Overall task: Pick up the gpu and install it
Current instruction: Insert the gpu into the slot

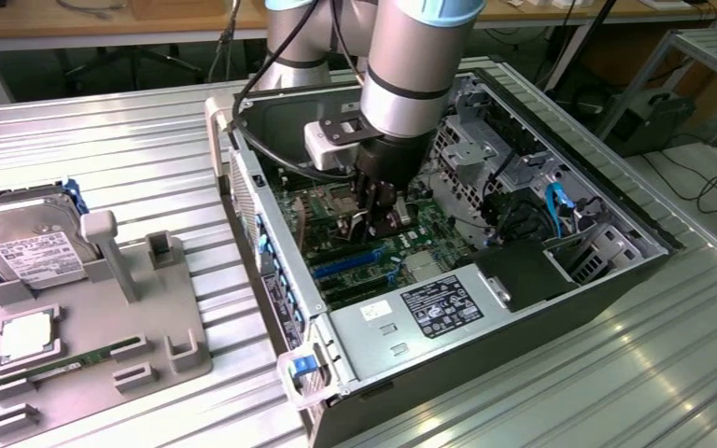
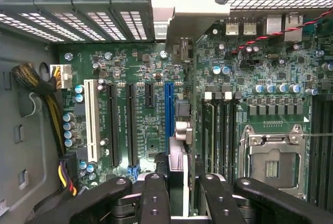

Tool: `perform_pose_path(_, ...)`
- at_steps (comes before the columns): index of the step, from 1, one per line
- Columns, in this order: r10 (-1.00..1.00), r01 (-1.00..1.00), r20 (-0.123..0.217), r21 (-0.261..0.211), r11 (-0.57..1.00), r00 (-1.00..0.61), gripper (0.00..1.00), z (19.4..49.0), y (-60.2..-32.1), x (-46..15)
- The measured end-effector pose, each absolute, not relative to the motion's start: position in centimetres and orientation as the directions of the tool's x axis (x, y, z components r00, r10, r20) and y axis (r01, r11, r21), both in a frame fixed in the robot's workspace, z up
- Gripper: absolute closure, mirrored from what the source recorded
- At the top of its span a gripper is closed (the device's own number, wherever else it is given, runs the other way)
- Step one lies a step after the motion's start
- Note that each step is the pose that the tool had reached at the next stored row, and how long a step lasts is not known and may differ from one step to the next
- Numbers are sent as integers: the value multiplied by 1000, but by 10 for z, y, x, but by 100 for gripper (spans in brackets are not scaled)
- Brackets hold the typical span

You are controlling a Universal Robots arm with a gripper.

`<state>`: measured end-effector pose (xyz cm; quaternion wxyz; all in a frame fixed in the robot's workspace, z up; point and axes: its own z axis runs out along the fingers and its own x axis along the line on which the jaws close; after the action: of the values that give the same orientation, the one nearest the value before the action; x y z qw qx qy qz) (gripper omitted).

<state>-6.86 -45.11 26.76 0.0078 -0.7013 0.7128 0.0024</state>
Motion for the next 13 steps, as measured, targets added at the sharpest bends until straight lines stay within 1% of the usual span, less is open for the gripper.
perform_pose_path(5, -1000, -1000, -16, -8, 16, -16, 72, 266, -456, -69)
perform_pose_path(13, -1000, -1000, -16, -8, 16, -16, 72, 262, -456, -72)
